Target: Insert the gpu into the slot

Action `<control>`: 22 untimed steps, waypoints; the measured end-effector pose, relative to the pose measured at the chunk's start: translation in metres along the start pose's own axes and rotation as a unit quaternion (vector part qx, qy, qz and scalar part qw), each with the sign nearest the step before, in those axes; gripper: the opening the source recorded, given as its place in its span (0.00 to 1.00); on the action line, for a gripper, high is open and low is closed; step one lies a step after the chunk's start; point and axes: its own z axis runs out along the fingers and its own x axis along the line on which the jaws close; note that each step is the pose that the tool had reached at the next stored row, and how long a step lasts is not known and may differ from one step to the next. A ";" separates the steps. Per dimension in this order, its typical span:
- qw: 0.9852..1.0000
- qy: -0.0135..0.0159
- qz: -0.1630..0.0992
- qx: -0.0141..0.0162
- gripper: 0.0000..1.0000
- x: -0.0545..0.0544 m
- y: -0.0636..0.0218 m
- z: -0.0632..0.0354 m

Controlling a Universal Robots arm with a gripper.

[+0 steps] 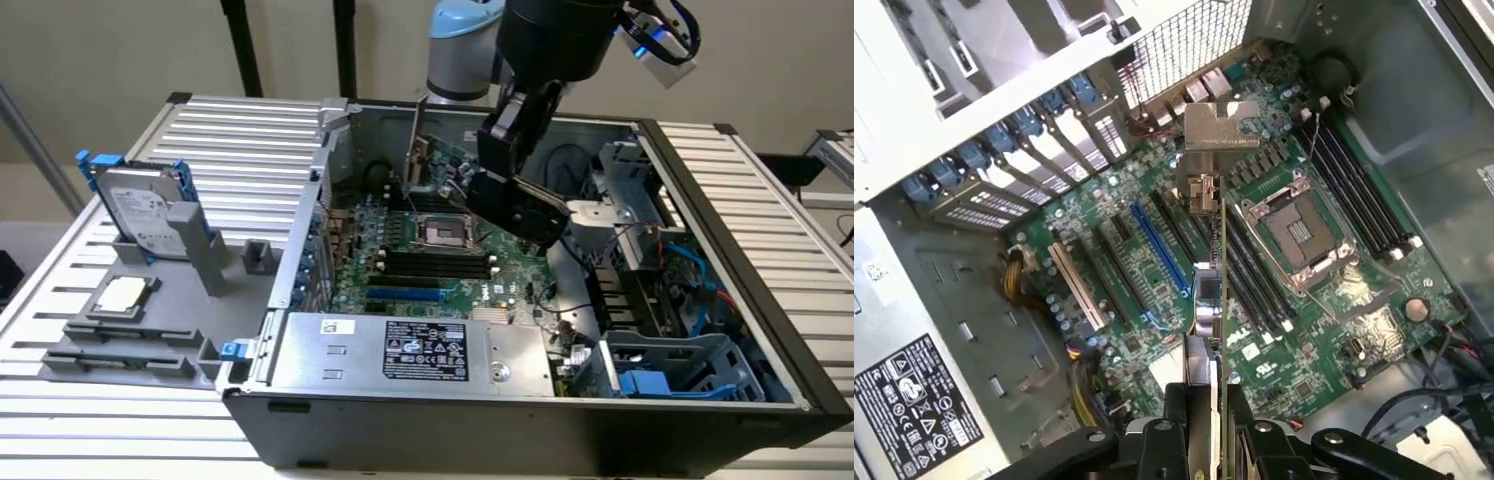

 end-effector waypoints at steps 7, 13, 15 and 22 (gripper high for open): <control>0.998 -0.008 -0.056 -0.001 0.26 0.000 -0.0002 0.0034; 0.995 -0.016 -0.102 -0.003 0.26 0.000 -0.0004 0.0060; 0.993 -0.019 -0.117 -0.003 0.26 0.000 -0.0004 0.0069; 0.988 -0.030 -0.151 0.003 0.26 0.000 0.0003 0.0102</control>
